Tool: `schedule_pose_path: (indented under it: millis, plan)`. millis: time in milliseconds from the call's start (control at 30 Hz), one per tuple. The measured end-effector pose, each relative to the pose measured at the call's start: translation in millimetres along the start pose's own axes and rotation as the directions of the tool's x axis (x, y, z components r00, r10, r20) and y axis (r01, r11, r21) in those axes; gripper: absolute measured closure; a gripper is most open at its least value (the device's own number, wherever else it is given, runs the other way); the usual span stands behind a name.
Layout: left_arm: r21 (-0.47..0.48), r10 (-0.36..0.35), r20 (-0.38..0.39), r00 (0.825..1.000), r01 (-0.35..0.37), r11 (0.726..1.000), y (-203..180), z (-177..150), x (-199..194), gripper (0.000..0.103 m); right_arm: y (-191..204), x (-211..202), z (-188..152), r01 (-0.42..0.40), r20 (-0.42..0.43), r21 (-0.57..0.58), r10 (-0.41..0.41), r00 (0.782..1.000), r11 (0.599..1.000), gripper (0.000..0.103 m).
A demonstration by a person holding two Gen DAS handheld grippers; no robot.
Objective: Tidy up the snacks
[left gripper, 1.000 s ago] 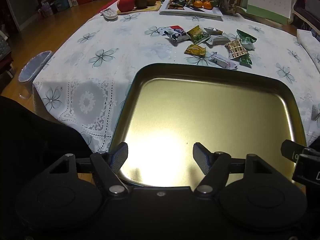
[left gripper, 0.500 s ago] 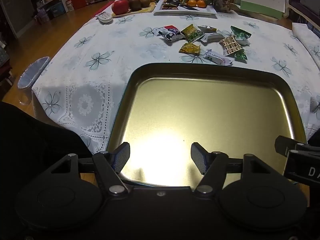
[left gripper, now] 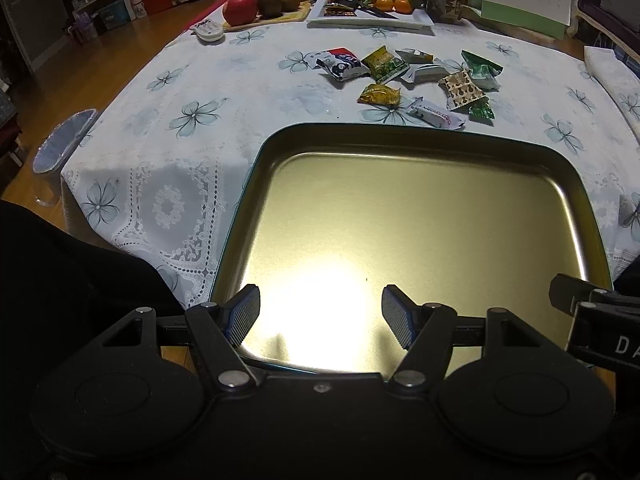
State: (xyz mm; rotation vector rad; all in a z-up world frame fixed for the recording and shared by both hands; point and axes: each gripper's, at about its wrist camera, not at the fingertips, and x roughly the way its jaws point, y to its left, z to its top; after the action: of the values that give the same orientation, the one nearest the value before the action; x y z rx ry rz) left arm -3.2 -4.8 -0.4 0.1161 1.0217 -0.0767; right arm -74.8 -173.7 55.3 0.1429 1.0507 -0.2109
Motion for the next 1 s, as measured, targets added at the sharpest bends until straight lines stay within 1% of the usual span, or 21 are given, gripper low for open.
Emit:
schedule_pose_path:
  millis: [1000]
  plan:
    - [0.008, -0.007, -0.022, 1.000, 0.007, 1.000, -1.6, -1.4, 4.9, 0.034, 1.0, 4.0, -0.9, 0.009, -0.016, -0.007, -0.009, 1.000, 1.000, 0.000]
